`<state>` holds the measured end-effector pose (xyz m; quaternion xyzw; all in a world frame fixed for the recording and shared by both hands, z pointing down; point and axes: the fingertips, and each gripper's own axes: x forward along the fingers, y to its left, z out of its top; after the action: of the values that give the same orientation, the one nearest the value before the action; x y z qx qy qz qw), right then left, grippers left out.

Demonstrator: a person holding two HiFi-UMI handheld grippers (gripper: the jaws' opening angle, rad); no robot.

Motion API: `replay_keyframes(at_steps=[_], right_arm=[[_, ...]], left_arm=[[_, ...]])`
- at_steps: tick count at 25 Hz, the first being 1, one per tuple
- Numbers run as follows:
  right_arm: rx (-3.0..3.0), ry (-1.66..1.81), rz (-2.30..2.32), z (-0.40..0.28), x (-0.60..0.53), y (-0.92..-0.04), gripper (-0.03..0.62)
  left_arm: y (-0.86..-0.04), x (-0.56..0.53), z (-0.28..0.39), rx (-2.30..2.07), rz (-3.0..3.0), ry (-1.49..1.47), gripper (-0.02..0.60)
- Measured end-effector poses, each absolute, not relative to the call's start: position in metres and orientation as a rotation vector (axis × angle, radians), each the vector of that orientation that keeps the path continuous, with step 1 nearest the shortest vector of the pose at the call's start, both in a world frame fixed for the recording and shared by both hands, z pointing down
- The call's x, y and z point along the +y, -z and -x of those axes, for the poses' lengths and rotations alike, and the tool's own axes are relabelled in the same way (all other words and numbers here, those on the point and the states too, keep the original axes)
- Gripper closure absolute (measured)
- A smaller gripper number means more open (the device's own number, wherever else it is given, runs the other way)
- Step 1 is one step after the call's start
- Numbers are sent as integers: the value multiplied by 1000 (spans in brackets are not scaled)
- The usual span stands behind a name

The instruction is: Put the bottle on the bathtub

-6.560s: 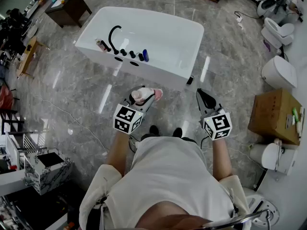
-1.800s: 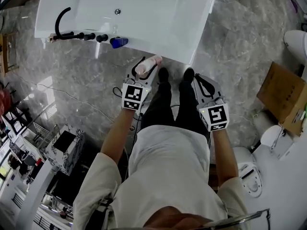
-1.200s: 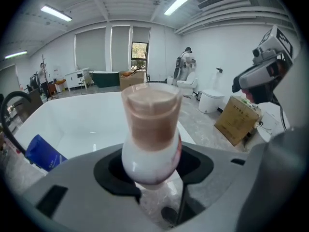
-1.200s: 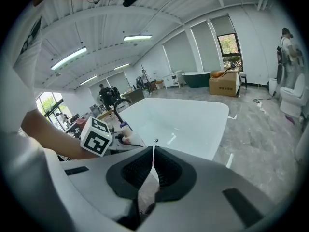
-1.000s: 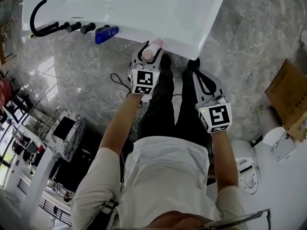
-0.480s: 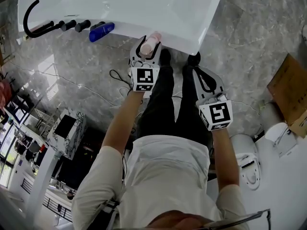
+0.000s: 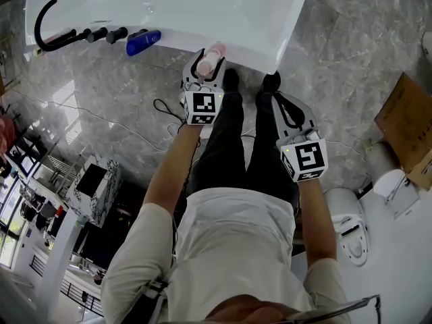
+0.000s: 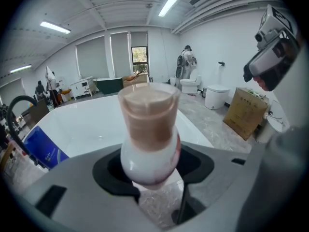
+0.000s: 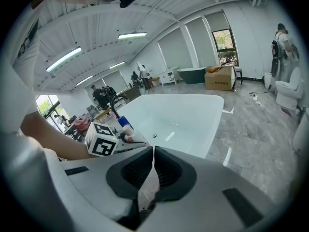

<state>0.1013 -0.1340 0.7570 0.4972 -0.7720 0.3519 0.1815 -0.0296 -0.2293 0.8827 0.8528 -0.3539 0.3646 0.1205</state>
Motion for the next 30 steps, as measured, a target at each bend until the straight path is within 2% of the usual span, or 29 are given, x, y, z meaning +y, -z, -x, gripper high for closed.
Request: replay_keyframes(at_steps=[14,20,30], right_arm=[[-2163,-1001,-1463,-104,-104,-746,559],[-2161,-980,-1483,-103,-99,-738,559],[-2171,-865,-1513,-99,-94,-672,559]], left_arm=[[-874,-224,30,-1037,-2501,-1051,319],[-868,-223,28,-1012,-2510,-1038,272],[-783,-209,59,-990,-2568,-1009,264]])
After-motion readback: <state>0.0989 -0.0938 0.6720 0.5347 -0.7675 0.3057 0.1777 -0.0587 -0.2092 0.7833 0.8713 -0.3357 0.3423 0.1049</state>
